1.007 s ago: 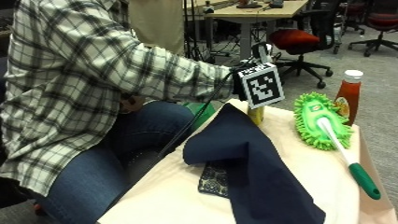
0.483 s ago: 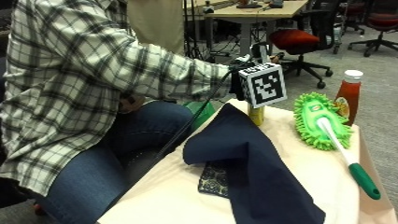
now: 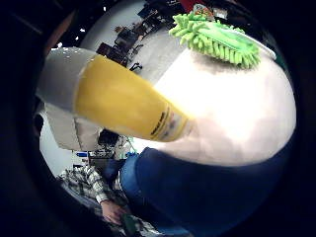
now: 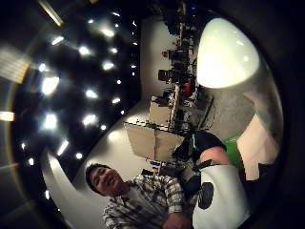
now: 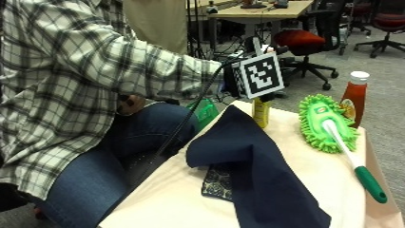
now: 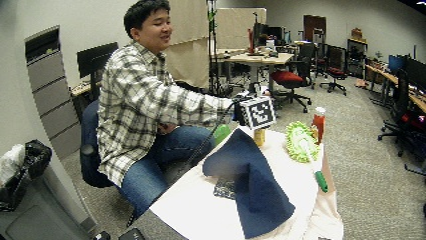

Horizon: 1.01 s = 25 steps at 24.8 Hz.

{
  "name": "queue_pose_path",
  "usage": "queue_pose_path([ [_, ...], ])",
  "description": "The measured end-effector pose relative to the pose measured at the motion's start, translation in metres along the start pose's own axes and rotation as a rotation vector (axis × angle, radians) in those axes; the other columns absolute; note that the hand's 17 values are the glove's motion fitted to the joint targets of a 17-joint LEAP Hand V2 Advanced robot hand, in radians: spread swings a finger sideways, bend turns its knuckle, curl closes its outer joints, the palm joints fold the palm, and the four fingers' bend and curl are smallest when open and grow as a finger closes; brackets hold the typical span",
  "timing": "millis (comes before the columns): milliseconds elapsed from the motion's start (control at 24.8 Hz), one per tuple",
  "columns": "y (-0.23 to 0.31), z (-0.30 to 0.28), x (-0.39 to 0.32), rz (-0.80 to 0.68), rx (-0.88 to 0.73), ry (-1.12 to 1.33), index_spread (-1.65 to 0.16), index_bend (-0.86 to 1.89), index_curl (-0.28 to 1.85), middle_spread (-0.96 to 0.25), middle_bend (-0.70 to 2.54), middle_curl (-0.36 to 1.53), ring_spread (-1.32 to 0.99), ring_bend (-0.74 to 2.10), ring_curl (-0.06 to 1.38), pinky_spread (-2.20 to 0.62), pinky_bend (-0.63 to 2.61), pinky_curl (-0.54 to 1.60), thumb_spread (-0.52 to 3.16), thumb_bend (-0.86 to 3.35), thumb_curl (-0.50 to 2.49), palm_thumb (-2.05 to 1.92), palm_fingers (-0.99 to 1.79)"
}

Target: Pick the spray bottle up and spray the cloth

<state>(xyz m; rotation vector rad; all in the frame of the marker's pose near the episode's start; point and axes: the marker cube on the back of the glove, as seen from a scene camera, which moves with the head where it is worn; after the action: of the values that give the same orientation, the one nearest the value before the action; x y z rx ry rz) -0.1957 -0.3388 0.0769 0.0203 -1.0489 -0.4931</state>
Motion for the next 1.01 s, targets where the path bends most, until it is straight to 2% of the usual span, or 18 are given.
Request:
queue_pose_path([
  [363, 0.061, -0.054, -0.004, 0.074, 0.045, 0.284, -0.41, 0.10, 0.21, -0.08, 0.18, 0.37, 0.05, 0.29, 0.36, 0.19, 0.34, 0.39, 0.81, -0.06, 0.58, 0.77, -0.09],
  [725, 0.187, -0.113, -0.017, 0.197, -0.015, 0.734, -0.40, 0.17, 0.24, -0.08, 0.18, 0.35, 0.07, 0.27, 0.34, 0.20, 0.29, 0.37, 0.92, -0.05, 0.53, 0.66, -0.03],
  [1007, 0.278, -0.123, -0.038, 0.299, -0.043, 1.009, -0.39, 0.19, 0.26, -0.09, 0.18, 0.33, 0.09, 0.26, 0.33, 0.20, 0.26, 0.36, 0.98, -0.04, 0.51, 0.60, 0.00],
])
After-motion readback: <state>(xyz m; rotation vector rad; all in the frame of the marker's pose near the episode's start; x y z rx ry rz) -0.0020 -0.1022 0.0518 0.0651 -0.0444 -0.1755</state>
